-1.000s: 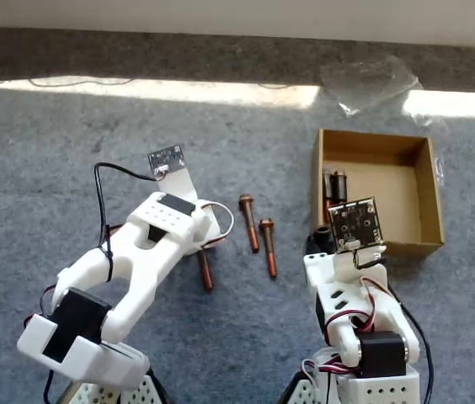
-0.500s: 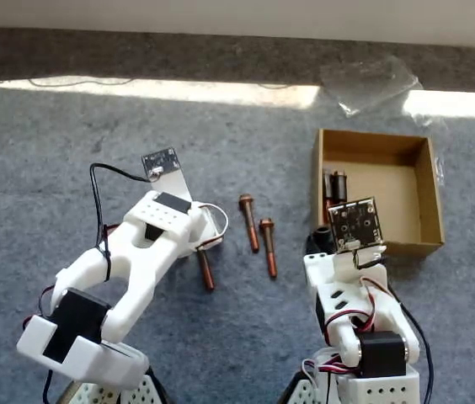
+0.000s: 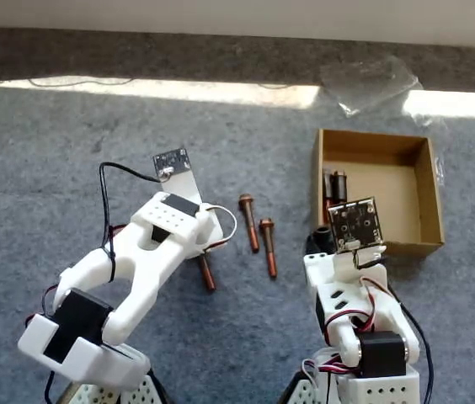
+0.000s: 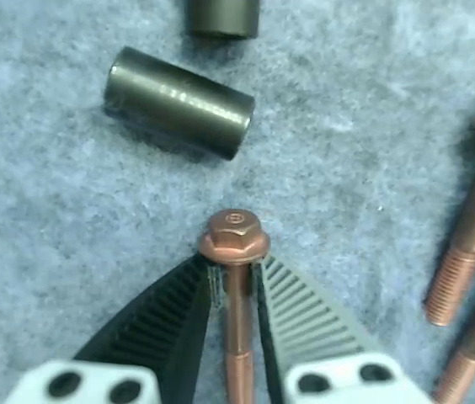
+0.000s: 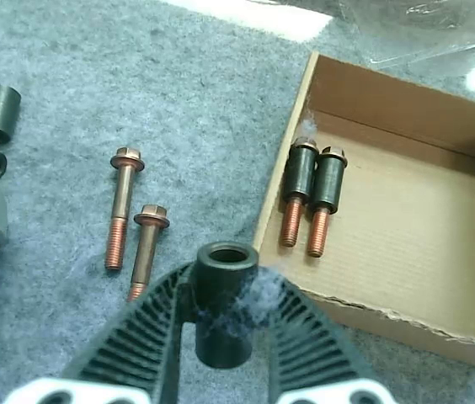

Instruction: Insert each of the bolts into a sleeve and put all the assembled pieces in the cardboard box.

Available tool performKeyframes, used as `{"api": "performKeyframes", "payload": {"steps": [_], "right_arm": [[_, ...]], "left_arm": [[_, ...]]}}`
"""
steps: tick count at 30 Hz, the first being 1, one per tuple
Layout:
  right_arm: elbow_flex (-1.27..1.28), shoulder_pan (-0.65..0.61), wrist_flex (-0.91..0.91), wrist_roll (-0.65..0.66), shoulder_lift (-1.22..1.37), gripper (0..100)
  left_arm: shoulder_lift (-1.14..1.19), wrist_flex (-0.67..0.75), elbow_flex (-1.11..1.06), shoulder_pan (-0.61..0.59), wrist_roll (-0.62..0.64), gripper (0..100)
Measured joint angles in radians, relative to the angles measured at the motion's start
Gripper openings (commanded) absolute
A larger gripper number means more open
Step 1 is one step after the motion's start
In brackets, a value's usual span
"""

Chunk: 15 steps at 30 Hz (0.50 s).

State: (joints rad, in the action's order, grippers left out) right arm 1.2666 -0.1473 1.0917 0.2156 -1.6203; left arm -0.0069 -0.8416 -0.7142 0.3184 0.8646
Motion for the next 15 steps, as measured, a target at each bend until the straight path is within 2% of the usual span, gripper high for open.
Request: {"api": "performKeyframes", "payload": {"steps": [4, 6, 9, 15], "right_arm": [[0.0, 0.0, 0.0, 0.0, 0.0, 0.5], [0.0, 0.0, 0.0, 0.0, 0.0, 0.5], [0.0, 0.0, 0.0, 0.0, 0.0, 0.5], [0.0, 0.0, 0.0, 0.0, 0.0, 0.5]], "left_arm": [[0.0, 0.0, 0.003, 0.0, -0.006, 0], [0.0, 0.0, 0.008, 0.0, -0.064, 0], [0.002, -0.029, 0.035, 0.0, -0.218, 0], [0.003, -0.18, 0.112, -0.002, -0.571, 0]]}}
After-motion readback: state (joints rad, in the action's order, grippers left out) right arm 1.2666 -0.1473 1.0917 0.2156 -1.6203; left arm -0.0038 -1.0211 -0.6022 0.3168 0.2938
